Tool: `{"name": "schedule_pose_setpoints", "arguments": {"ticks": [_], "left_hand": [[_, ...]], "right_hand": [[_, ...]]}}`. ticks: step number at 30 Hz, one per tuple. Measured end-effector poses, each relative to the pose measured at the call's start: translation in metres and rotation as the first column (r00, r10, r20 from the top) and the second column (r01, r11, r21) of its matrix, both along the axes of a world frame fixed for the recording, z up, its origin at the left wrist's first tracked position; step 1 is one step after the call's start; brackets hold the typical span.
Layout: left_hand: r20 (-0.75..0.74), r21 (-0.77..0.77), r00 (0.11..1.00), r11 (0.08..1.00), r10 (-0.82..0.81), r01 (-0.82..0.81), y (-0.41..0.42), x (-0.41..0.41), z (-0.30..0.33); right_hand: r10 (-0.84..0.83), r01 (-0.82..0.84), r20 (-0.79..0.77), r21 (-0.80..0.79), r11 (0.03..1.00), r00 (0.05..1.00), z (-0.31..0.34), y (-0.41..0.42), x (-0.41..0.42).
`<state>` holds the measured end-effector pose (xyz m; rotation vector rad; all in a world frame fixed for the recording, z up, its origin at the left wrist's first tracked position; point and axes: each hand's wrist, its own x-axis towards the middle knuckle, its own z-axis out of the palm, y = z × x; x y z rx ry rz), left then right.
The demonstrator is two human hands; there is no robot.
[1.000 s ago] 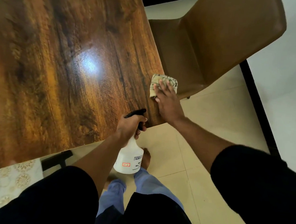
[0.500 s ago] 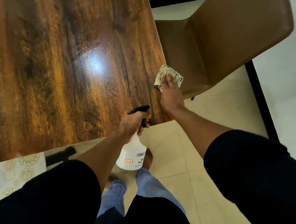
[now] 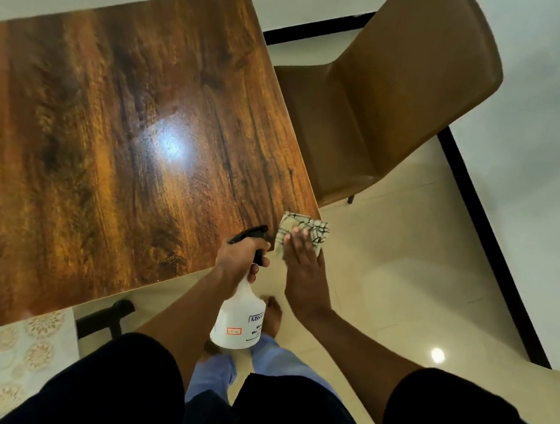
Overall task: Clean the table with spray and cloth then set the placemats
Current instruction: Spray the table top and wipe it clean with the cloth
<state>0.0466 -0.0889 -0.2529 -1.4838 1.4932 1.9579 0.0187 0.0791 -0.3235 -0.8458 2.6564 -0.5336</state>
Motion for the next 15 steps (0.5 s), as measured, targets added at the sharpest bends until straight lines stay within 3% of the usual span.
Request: {"name": "schedule_pose_setpoints", "arguments": {"ticks": [2, 11, 15], "left_hand": [[-0.024, -0.019, 1.000, 1.000, -0.014, 0.014, -0.007, -0.001, 0.003], [-0.031, -0.039, 0.996, 0.996, -0.085, 0.084, -0.031, -0.033, 0.009], [-0.026, -0.056, 1.000, 0.998, -0.005, 0.004, -0.053, -0.046, 0.011]], "right_hand": [[0.051, -0.051, 0.026, 0.004, 0.999, 0.998, 0.000, -0.009, 0.012], [-0.107, 0.108, -0.010, 0.125, 0.986, 0.994, 0.013, -0.024, -0.039], [-0.082, 0.075, 0.031, 0.184, 0.980, 0.996, 0.016, -0.053, -0.090]]}}
